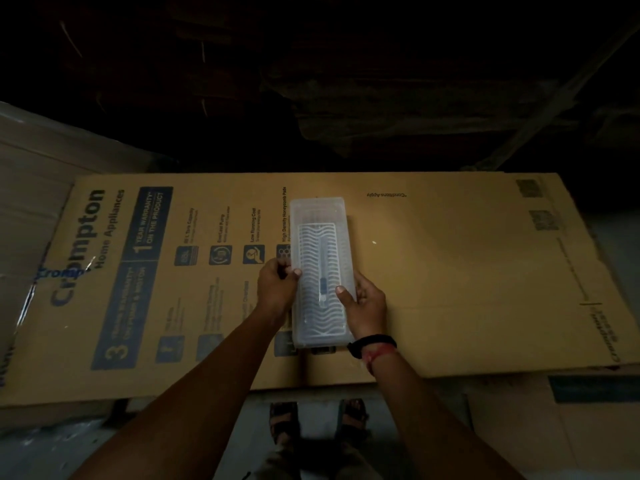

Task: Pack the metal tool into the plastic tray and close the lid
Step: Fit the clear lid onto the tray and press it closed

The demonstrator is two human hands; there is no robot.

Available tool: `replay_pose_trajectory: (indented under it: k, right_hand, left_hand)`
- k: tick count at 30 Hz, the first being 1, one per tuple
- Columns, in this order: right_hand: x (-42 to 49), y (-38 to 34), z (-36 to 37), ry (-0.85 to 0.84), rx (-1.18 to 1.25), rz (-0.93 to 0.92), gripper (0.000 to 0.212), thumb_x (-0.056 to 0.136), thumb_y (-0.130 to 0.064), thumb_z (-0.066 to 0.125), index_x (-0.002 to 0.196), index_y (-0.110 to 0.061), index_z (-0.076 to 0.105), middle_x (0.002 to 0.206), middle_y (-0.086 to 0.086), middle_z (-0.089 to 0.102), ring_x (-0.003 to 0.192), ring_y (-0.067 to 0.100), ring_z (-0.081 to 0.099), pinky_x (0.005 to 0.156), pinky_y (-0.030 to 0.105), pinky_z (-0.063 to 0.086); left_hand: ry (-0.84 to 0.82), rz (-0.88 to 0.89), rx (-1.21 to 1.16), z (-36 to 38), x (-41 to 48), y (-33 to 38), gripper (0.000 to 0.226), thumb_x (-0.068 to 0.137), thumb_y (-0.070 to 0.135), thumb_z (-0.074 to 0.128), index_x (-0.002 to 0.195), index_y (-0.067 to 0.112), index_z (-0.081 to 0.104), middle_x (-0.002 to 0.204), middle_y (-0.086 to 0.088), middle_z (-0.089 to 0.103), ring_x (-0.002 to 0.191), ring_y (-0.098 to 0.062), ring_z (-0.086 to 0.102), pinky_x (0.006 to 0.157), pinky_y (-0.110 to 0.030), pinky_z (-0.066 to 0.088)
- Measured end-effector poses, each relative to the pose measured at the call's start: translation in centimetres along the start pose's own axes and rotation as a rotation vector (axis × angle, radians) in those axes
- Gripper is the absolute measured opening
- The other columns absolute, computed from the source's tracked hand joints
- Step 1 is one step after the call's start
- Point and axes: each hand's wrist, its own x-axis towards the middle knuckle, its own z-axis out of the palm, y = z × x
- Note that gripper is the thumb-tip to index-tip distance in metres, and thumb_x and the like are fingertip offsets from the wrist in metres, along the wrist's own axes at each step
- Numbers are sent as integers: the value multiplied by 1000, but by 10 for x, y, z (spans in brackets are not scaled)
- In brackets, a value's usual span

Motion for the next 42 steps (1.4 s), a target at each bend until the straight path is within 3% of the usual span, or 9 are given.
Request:
replay_pose_trajectory:
  k: [3,8,14,18,23,28,35,39,42]
  right_hand:
    - [-2,4,-2,64,-13,76,25,79,-19,73,103,-16,65,96,9,72,81,20,69,69,32,59]
    - [-4,17,-6,122,-87,85,27,81,-29,71,77,-10,53,67,0,54,59,9,50,45,8,40]
    - [-5,28,-8,153,-86,-2,28,85,-25,68,65,-20,48,60,0,50,56,9,45,49,11,38]
    - [-6,28,-8,145,-91,-28,28,84,-23,69,65,-23,47,58,-4,46,50,0,43,49,10,38]
    - [-10,34,-8,151,-153,-60,33,85,-31,66,64,-20,43,55,-6,41,49,3,36,47,15,34]
    - [-11,29,-5,130,-273,-90,34,91,-31,57,68,-12,42,57,-4,42,50,5,37,44,11,35]
    - [-8,27,-5,104,-286,-103,34,94,-32,53,69,-13,40,58,-5,41,51,6,36,45,12,35]
    - [-7,25,-6,96,-252,-69,36,93,-34,54,65,-16,40,58,-5,41,52,7,38,47,16,35]
    - [5,19,-10,99,-175,20,34,91,-33,58,65,-14,45,61,-3,49,57,9,47,49,16,39]
  left_hand:
    - [0,46,191,-1,-4,-8,22,95,28,53,85,9,50,75,3,52,71,-15,51,58,-27,38]
    - [52,108,350,3,-19,-26,48,99,43,36,65,10,46,60,-2,48,56,-14,46,50,-27,29]
    - [120,202,310,10,-26,-34,38,100,33,41,76,4,44,60,-1,44,53,-12,43,49,-29,31]
    - [118,228,274,8,-26,-35,32,99,27,44,77,5,42,61,1,43,55,-9,42,45,-14,32]
    - [132,259,329,10,-28,-43,29,99,26,43,80,4,43,61,4,44,54,-8,44,48,-27,29]
    - [201,263,361,13,-27,-41,36,99,30,42,84,0,53,67,-8,54,57,-22,50,52,-29,32]
    - [236,251,429,14,-26,-41,50,99,39,36,69,5,58,69,-20,66,56,-25,54,57,-28,35]
    - [200,271,406,11,-24,-40,50,98,42,34,65,10,53,65,-17,64,57,-29,58,54,-32,42]
    - [197,269,398,6,-17,-31,52,96,48,36,61,11,46,55,-6,51,52,-21,51,48,-27,32]
